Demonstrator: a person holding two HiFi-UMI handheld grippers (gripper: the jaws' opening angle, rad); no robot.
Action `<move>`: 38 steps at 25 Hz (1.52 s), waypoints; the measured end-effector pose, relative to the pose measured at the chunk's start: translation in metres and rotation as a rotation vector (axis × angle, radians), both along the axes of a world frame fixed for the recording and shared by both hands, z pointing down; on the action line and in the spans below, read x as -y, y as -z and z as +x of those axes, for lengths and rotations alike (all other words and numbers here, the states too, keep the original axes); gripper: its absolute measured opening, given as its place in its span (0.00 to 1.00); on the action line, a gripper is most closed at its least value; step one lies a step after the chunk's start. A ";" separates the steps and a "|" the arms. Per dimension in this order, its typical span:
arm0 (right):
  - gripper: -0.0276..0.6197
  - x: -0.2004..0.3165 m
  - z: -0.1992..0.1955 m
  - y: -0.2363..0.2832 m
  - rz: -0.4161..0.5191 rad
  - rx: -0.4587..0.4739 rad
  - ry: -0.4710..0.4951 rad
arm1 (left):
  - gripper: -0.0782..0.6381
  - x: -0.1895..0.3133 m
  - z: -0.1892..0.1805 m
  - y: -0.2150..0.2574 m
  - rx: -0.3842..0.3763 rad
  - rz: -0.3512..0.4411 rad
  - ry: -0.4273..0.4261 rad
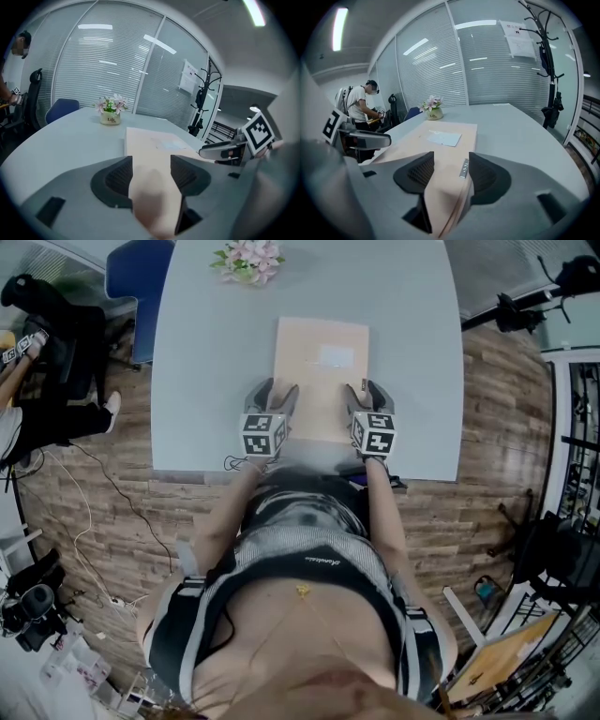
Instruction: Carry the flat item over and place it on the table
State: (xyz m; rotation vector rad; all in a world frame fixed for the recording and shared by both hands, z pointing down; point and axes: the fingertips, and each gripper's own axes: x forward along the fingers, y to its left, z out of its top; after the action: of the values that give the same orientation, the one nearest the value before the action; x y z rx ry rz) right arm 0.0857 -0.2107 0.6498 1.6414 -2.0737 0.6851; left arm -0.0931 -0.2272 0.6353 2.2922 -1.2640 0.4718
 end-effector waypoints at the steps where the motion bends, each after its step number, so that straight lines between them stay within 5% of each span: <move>1: 0.40 -0.002 -0.001 0.001 0.001 -0.019 0.017 | 0.44 -0.001 0.001 0.002 0.002 0.004 -0.002; 12: 0.20 -0.020 -0.016 0.007 -0.016 -0.064 0.137 | 0.20 -0.018 0.023 0.019 0.025 0.059 -0.088; 19: 0.05 -0.026 -0.030 0.019 0.004 -0.041 0.175 | 0.14 -0.028 0.035 0.030 -0.010 0.053 -0.115; 38: 0.05 -0.023 -0.069 0.113 0.196 -0.002 0.303 | 0.13 -0.039 0.061 0.117 -0.126 0.218 -0.151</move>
State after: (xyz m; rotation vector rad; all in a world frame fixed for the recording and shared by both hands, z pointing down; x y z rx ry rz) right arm 0.0162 -0.1880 0.5365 1.3744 -2.3829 0.3900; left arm -0.0317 -0.1886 0.5180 2.5684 -1.1345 0.2450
